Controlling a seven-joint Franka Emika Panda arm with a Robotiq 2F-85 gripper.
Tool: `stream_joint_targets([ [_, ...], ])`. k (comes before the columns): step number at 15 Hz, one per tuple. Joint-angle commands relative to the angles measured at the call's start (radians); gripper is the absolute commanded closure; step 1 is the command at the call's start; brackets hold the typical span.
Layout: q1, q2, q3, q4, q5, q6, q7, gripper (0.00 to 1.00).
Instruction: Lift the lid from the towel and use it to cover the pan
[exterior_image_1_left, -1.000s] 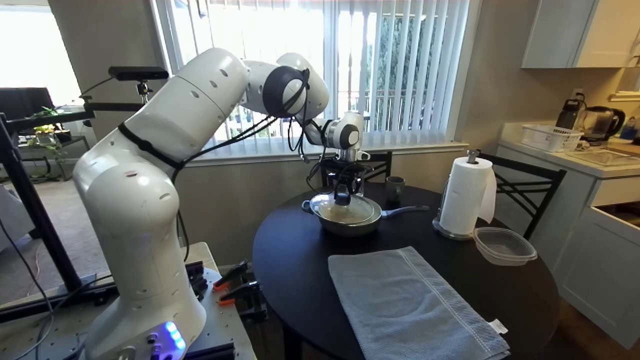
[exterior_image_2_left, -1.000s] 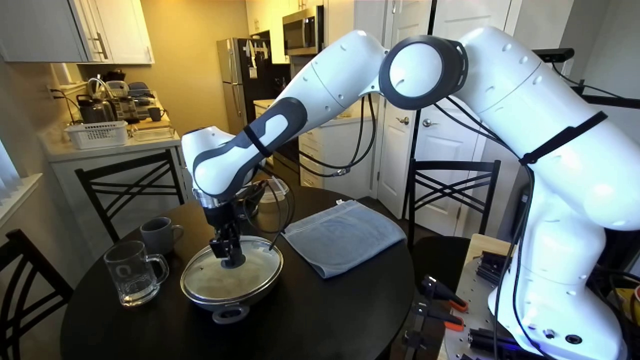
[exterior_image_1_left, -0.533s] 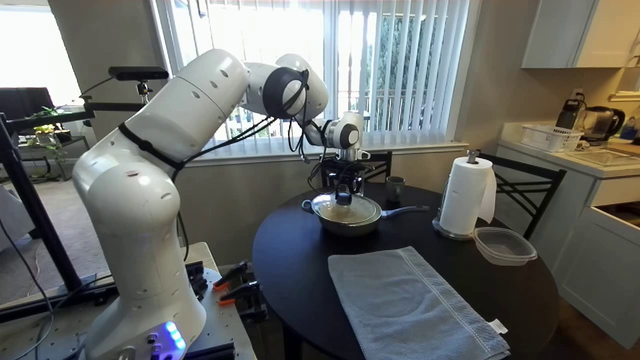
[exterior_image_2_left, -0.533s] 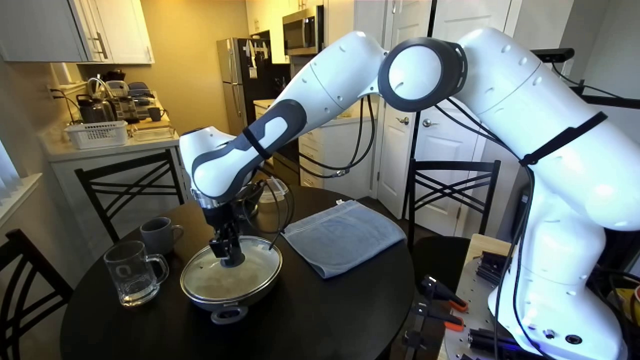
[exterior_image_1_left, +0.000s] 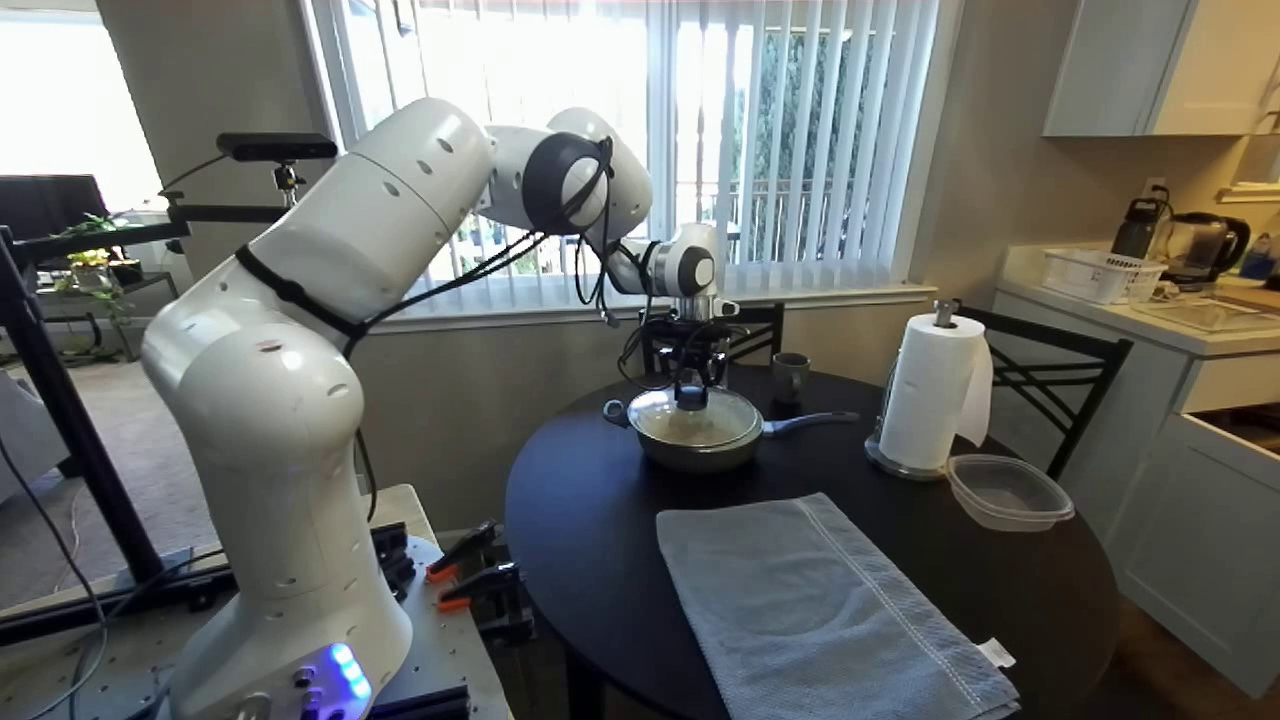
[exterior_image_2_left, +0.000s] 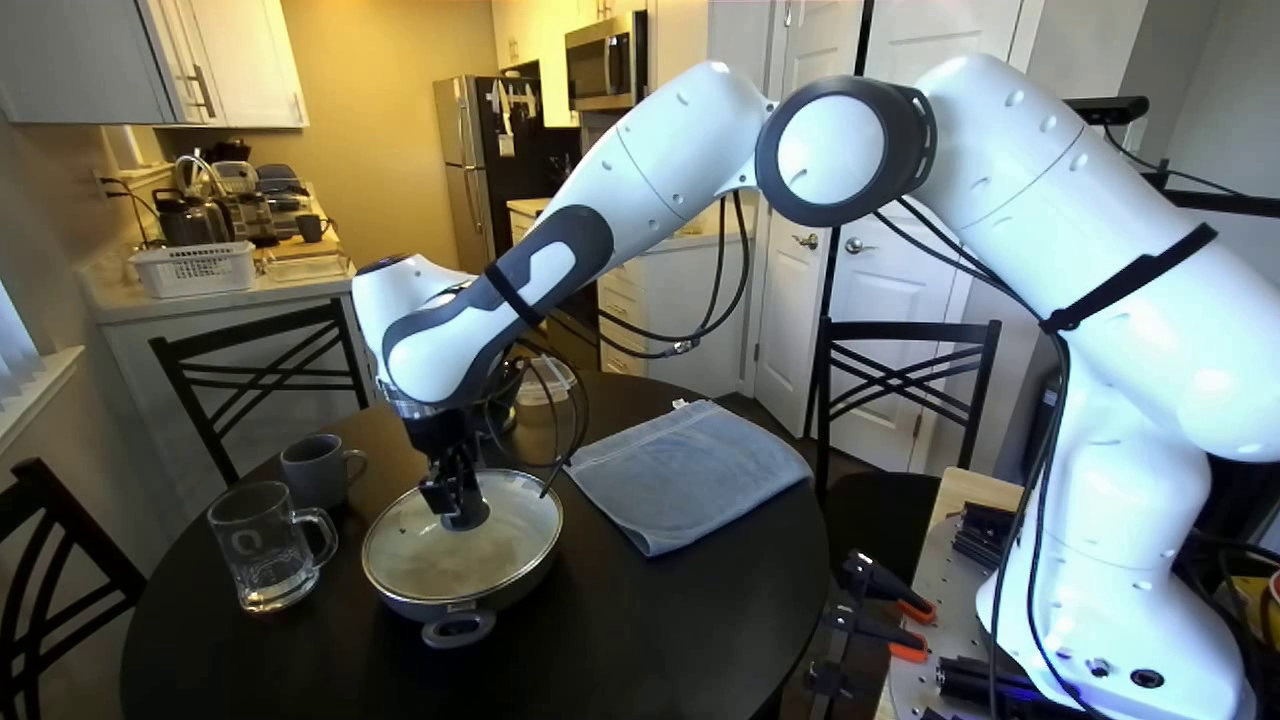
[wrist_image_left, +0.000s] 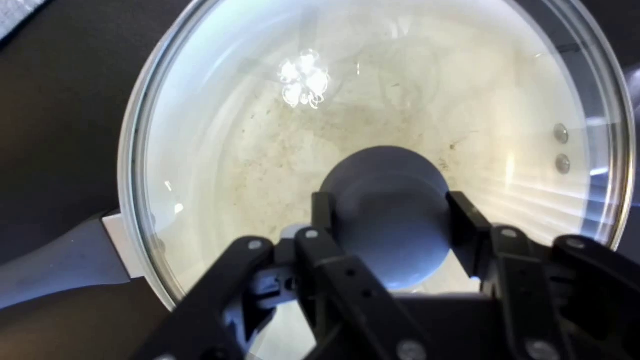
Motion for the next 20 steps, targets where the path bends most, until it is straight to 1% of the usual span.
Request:
stream_joint_targets([
  [1,0.003,-0.011,-0.013,0.007,-0.01,0.009,0.0,0.67],
  [10,0.006,0.022,-0.03,0.045,-0.009,-0.002,0.011,0.67],
  [16,0.017,0.029,-0.02,0.046,-0.003,0.007,0.013,0.67],
  [20,0.008,0.012,0.001,0.024,0.023,0.05,0.014,0.67],
])
